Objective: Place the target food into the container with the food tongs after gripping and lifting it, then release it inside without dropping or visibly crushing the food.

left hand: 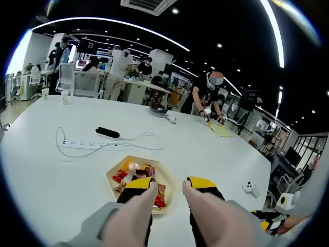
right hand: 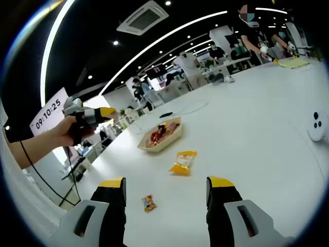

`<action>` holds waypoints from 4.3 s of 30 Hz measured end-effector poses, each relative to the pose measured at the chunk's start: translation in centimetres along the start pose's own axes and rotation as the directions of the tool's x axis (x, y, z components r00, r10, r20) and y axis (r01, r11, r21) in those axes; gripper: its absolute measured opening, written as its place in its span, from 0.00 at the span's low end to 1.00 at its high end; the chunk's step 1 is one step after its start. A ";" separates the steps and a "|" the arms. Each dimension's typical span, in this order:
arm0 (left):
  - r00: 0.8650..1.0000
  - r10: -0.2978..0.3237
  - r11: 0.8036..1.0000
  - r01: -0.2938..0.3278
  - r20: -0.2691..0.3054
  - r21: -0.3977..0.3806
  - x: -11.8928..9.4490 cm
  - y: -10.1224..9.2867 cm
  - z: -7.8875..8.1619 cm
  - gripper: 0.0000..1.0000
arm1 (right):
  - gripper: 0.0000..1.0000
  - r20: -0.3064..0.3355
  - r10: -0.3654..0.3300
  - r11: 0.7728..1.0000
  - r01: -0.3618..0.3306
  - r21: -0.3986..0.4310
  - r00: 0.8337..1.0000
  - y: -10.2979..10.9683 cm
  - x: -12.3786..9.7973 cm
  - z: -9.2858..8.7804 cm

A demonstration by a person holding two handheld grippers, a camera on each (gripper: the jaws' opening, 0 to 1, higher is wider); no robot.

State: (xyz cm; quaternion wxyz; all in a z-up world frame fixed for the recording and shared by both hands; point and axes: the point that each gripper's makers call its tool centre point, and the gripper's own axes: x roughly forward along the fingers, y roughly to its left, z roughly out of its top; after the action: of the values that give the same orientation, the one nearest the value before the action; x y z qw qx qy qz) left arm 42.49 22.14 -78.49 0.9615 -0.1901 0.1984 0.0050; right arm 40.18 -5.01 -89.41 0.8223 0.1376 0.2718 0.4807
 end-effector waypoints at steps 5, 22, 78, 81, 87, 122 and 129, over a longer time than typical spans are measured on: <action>1.000 0.001 1.000 -0.001 0.015 -0.004 -0.3 -0.1 -0.4 0.24 | 0.64 -0.010 0.006 1.000 -0.007 -0.013 1.000 0.3 0.1 -0.2; 0.999 -0.028 0.999 0.027 0.018 0.035 -0.9 -1.5 -1.5 0.24 | 0.64 -0.024 0.014 1.000 -0.014 -0.016 1.000 0.9 0.1 -0.6; 0.974 -0.190 0.974 0.202 -0.123 0.101 -1.1 -9.2 -9.5 0.25 | 0.63 -0.049 0.083 0.997 -0.083 0.001 0.995 3.0 0.6 -1.9; 0.972 -0.190 0.973 0.205 -0.137 0.108 -1.1 -9.3 -10.5 0.25 | 0.63 -0.053 0.075 0.997 -0.075 0.004 0.996 2.5 0.1 -2.2; 0.969 -0.195 0.972 0.212 -0.151 0.103 -1.1 -9.6 -11.5 0.25 | 0.63 -0.048 0.064 0.998 -0.064 -0.007 0.997 2.5 0.2 -1.8; 0.945 -0.149 0.970 0.198 -0.293 0.144 -1.7 -11.0 -19.1 0.25 | 0.64 -0.062 0.034 0.999 -0.032 0.027 0.998 0.9 0.0 -2.8; 0.945 -0.127 0.968 0.184 -0.303 0.170 -1.3 -11.9 -19.9 0.25 | 0.64 -0.047 0.021 1.000 -0.020 0.016 0.999 0.4 0.4 -1.8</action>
State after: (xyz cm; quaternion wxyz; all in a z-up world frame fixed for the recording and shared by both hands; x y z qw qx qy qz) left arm 34.73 3.90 -90.57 0.9334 -0.1085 0.3207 -0.1187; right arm 39.01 -4.56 -90.86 0.8096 0.1353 0.2935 0.4900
